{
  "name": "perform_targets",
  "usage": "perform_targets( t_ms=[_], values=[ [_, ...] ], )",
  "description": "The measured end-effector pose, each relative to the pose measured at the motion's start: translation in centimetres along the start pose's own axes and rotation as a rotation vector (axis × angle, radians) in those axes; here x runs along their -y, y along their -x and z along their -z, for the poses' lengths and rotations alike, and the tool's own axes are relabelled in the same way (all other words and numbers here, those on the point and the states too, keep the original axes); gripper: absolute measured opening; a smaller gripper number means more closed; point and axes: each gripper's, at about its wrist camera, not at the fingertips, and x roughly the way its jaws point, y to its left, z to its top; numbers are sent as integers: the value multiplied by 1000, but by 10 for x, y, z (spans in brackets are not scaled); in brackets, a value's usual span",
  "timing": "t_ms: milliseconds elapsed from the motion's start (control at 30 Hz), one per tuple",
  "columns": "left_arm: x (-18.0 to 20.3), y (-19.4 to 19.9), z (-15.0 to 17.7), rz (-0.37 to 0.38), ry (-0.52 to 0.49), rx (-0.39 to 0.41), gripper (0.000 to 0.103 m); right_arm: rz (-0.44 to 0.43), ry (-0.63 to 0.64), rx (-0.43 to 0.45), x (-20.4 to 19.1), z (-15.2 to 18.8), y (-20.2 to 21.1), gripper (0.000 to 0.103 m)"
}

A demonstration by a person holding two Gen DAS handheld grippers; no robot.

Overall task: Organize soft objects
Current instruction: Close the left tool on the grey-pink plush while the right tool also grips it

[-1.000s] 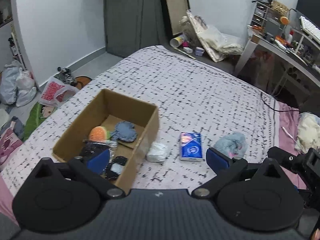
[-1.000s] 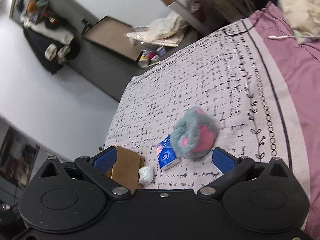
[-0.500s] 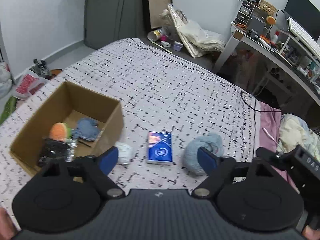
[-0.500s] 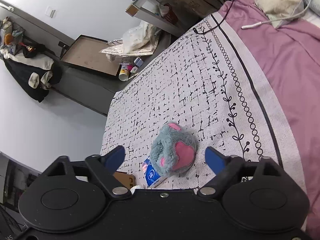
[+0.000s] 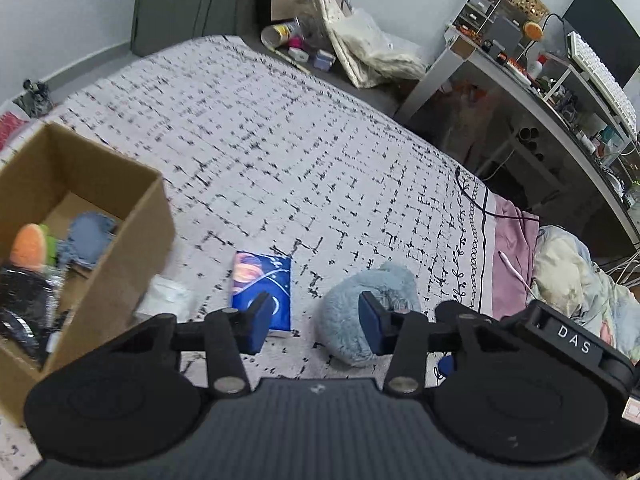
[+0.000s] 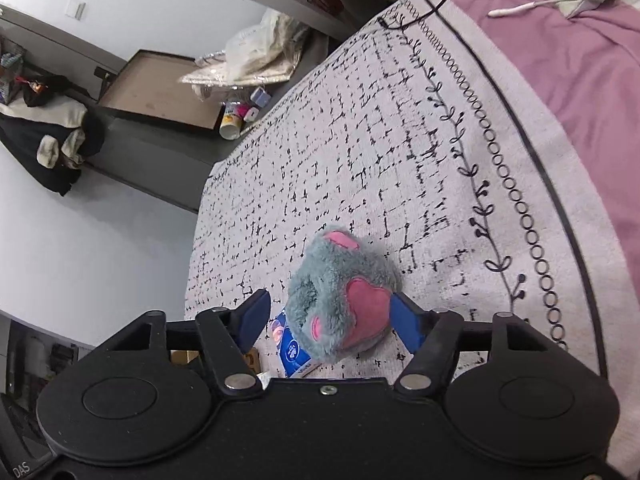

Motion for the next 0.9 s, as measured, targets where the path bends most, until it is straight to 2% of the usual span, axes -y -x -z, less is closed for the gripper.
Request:
perform_targets(
  t_ms=[133,367,433,533,800,900],
  values=[
    [0,-18,0,30,22,-29,42,15,-7,-10,2,-1,-10,59],
    [1,-45,0,39,38,-74,40,20,-53,-55,11,-2,-29,50],
    [0,-52,-1,40,44,-81,40,32,-54,-67,13,-2,-36,42],
    [0,-60,-2,63,62,-94,39,42,-69,-67,18,-2,-40,38],
    [16,-73,-1,77,40,-100,37,9,-159,-51,37,-6,-36,30],
    [19,-75,1,76,52,-91,31,-1,-178,-52,41,-5,-36,29]
  ],
)
